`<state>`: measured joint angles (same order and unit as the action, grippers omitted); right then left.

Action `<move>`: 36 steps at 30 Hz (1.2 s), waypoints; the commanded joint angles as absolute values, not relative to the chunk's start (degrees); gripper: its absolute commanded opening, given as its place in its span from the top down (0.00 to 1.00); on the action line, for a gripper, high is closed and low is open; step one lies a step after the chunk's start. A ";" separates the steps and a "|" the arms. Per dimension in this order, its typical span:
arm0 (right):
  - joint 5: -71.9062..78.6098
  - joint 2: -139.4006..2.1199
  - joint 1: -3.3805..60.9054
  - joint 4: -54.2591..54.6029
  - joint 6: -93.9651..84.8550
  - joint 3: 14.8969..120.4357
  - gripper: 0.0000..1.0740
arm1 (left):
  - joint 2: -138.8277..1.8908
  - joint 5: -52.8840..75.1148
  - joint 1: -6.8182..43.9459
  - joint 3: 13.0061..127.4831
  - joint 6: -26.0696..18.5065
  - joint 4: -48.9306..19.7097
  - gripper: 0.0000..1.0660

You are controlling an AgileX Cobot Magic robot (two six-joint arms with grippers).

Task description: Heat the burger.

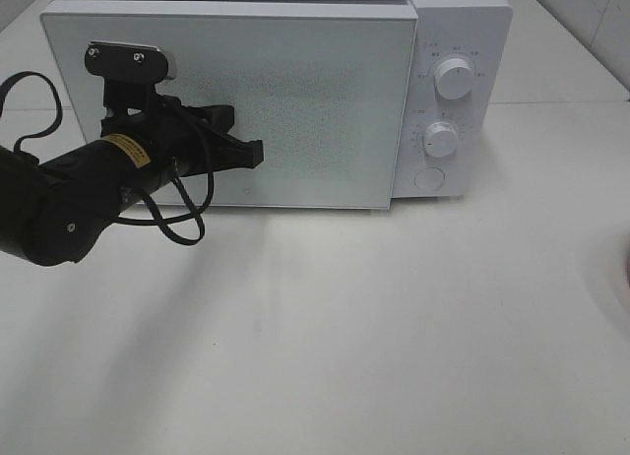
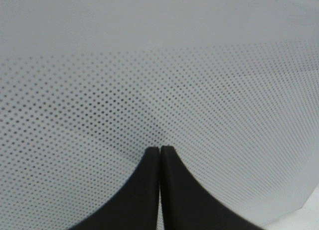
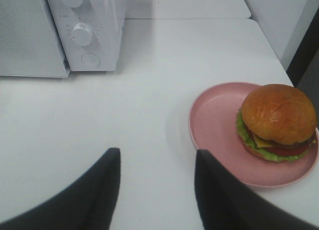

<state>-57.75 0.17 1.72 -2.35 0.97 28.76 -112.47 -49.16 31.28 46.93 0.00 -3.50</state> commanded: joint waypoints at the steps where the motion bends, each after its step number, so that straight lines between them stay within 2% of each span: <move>1: -57.24 1.89 1.55 -2.41 0.92 28.59 0.58 | -112.47 -51.57 30.94 48.64 -0.46 -7.39 1.00; 7: -57.24 1.89 1.55 -2.41 0.92 28.59 0.58 | -112.47 -51.85 30.94 49.45 -5.16 -9.17 1.00; 22: -57.24 1.89 1.55 -2.41 0.92 28.59 0.58 | -117.34 -46.47 32.26 62.62 -4.87 -9.91 1.00; 36: -57.24 1.89 1.55 -2.41 0.92 28.59 0.58 | -114.99 -42.51 35.70 63.31 -5.04 -10.31 1.00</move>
